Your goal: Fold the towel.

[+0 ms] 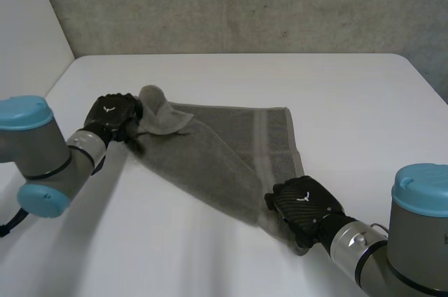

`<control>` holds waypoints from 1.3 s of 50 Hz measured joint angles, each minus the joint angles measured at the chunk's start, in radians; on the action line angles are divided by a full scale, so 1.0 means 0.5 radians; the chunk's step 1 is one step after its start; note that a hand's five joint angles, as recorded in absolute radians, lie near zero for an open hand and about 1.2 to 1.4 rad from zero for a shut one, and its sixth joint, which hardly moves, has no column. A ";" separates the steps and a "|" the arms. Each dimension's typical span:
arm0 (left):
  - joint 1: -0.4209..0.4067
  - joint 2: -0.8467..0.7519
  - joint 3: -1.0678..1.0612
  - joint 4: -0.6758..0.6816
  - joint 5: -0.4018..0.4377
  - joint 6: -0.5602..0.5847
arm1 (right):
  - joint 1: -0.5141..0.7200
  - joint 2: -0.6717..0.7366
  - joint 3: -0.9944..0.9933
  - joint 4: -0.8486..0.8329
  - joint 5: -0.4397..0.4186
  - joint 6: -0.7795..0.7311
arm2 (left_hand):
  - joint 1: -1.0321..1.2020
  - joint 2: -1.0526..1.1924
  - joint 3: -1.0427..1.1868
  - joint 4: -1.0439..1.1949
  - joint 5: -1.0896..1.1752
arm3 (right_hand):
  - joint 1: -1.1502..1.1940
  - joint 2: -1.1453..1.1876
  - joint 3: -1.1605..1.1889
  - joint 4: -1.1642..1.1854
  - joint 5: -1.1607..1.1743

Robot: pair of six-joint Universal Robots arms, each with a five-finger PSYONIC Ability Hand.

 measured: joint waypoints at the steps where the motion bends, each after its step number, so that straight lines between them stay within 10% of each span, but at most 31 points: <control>1: -0.010 -0.026 0.041 0.001 -0.031 -0.001 | 0.000 0.001 0.000 -0.001 0.000 0.000 | 0.000 0.000 0.000 0.000 0.000 | 0.000 0.000 0.000 0.000 0.001; 13: -0.087 -0.179 0.322 -0.001 -0.267 -0.041 | 0.000 0.007 0.000 -0.005 0.003 -0.001 | 0.067 0.058 0.059 0.066 0.056 | 0.000 0.000 0.000 0.000 0.002; 60: -0.328 -0.243 0.297 0.320 -0.149 -0.107 | 0.001 0.102 -0.018 -0.053 0.001 -0.007 | 0.062 0.059 0.061 0.068 0.007 | 0.000 0.000 0.000 0.000 0.004; 65: -0.327 -0.331 0.393 0.308 -0.159 -0.107 | 0.000 0.103 -0.019 -0.052 0.000 -0.008 | 0.732 0.733 0.727 0.751 0.671 | 0.035 0.007 0.019 0.013 0.079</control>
